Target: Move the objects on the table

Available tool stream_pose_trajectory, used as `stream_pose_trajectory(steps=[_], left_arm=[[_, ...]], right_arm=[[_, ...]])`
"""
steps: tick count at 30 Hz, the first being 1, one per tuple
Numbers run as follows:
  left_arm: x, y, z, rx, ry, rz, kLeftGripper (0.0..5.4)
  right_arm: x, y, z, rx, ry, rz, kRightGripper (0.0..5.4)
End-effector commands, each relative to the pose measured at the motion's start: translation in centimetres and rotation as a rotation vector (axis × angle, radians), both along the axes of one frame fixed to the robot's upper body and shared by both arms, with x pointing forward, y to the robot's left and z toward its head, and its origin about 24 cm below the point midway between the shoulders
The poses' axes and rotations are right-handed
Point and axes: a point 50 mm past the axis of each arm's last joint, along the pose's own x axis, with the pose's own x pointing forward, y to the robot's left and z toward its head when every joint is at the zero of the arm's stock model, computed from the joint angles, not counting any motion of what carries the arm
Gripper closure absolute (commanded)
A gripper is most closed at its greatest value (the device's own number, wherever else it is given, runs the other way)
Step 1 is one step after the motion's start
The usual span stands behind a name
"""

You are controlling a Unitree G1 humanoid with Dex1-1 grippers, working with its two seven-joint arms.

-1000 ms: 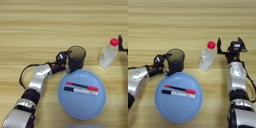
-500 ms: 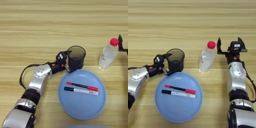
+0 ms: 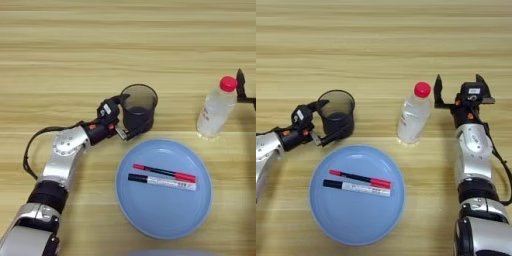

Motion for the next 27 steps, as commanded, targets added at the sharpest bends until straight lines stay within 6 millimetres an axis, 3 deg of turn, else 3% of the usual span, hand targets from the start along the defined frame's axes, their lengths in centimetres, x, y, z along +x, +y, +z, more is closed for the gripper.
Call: stream_pose_trajectory(steps=[1,10,27], left_arm=[[-0.3,1.5,0.1,0.008,-0.002,0.04,0.66],[-0.7,3.4,-0.1,0.03,0.009,0.104,0.66],[-0.7,3.7,-0.5,0.036,0.022,0.127,0.66]], right_arm=[[0.4,0.1,0.6,-0.002,-0.02,0.008,0.0],[0.4,0.0,0.7,-0.003,-0.02,0.009,0.0],[0.4,0.0,0.6,-0.004,-0.018,0.01,0.0]])
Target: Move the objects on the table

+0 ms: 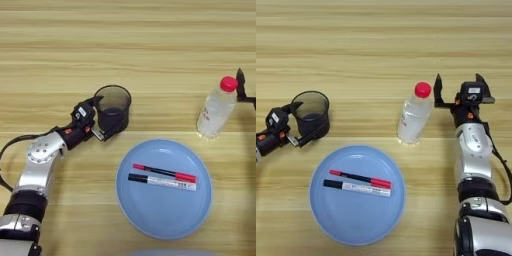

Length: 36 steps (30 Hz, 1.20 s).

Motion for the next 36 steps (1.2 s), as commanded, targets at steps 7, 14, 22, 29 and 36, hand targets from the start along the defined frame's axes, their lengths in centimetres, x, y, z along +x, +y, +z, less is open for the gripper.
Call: stream_pose_trajectory(steps=[7,14,22,29,36], left_arm=[[0.09,0.13,-0.17,0.005,0.008,0.011,0.02],[0.14,-0.03,-0.21,0.002,0.01,0.009,0.02],[0.11,-0.17,-0.27,-0.001,0.011,0.007,0.02],[0.11,-0.26,-0.29,-0.002,0.012,0.003,0.02],[0.03,-0.28,-0.35,-0.006,0.018,0.001,0.02]], right_arm=[[0.31,-0.07,0.5,-0.004,-0.015,0.005,0.0],[0.34,-0.11,0.51,-0.004,-0.015,0.004,0.0],[0.34,-0.13,0.52,-0.005,-0.016,0.005,0.0],[0.36,-0.12,0.53,-0.004,-0.017,0.004,0.0],[0.36,-0.09,0.54,-0.004,-0.017,0.006,0.0]])
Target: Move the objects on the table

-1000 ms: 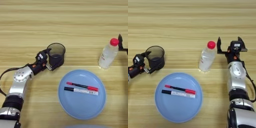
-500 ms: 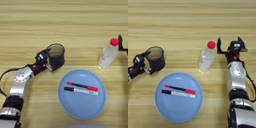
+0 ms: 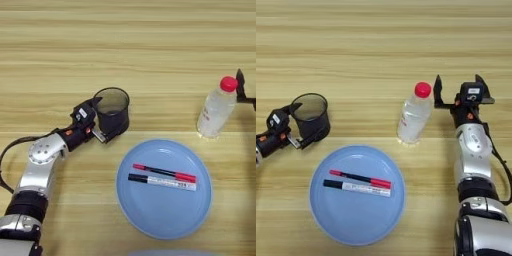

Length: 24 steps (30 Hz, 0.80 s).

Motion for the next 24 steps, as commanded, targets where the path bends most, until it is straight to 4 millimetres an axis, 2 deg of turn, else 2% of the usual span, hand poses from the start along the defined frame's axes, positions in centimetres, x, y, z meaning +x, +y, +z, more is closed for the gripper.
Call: stream_pose_trajectory(steps=[1,24], left_arm=[[0.0,-0.2,0.0,-0.005,0.005,-0.011,0.02],[-1.2,0.6,-0.3,-0.019,0.03,-0.008,0.02]], right_arm=[[0.3,0.0,0.8,-0.007,-0.029,0.006,0.0],[0.3,-0.1,0.7,-0.007,-0.028,0.008,0.0]])
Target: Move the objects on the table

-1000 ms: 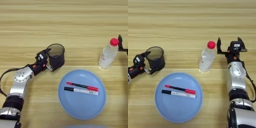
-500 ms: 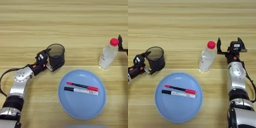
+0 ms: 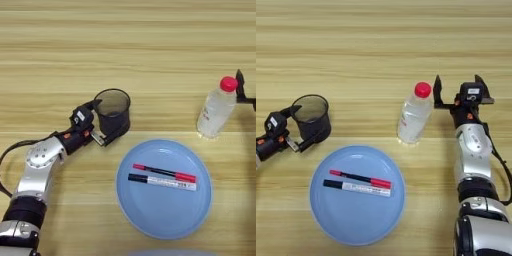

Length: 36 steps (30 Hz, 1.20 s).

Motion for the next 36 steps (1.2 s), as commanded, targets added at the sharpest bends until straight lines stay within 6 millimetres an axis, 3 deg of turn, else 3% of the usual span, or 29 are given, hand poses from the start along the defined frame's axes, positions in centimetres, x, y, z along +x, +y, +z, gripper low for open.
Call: stream_pose_trajectory(steps=[1,21,36], left_arm=[[-0.3,0.5,-0.1,0.009,0.015,0.004,0.02],[-1.3,2.4,-0.4,0.037,0.039,0.052,0.02],[-1.9,2.9,0.7,0.048,-0.003,0.028,0.02]], right_arm=[[0.3,-0.1,0.8,-0.005,-0.029,-0.001,0.0],[0.4,-0.2,0.8,-0.005,-0.028,-0.002,0.0],[0.4,-0.2,0.7,-0.005,-0.026,-0.002,0.0]])
